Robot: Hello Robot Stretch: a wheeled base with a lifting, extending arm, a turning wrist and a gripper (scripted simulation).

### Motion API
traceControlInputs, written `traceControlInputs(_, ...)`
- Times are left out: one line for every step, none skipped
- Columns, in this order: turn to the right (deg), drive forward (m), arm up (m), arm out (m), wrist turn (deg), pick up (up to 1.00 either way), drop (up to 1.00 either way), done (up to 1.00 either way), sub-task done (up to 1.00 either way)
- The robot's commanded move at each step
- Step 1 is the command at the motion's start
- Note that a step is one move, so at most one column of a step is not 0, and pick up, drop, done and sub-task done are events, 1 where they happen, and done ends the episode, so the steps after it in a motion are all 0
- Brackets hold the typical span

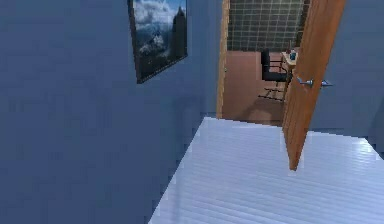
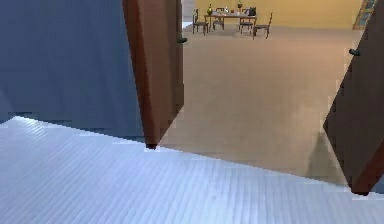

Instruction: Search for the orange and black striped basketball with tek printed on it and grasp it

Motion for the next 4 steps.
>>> traceControlInputs(12.0,0.00,0.00,0.00,0.0,0.00,0.00,0.00,0.00)
traceControlInputs(0.0,1.00,0.00,0.00,0.0,0.00,0.00,0.00,0.00)
traceControlInputs(3.0,0.00,0.00,0.00,0.0,0.00,0.00,0.00,0.00)
traceControlInputs(0.0,1.00,0.00,0.00,0.0,0.00,0.00,0.00,0.00)
